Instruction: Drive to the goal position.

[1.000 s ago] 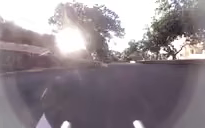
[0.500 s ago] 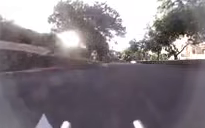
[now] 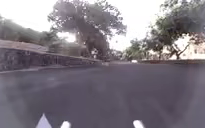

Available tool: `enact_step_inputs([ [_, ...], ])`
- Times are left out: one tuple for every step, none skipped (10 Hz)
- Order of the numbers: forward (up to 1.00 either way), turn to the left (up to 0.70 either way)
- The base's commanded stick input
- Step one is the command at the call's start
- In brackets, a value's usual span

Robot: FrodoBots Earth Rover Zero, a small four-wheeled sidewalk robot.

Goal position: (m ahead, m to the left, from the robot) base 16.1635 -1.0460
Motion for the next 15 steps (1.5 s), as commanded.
enact_step_inputs([
  [0.67, 0.02],
  [0.67, 0.02],
  [0.67, 0.02],
  [0.67, 0.02],
  [0.67, 0.02],
  [0.67, 0.02],
  [0.67, 0.02],
  [0.67, 0.02],
  [0.67, 0.02],
  [0.67, 0.02],
  [0.67, 0.02],
  [0.67, 0.02],
  [0.67, 0.02],
  [0.67, 0.02],
  [0.67, 0.02],
])
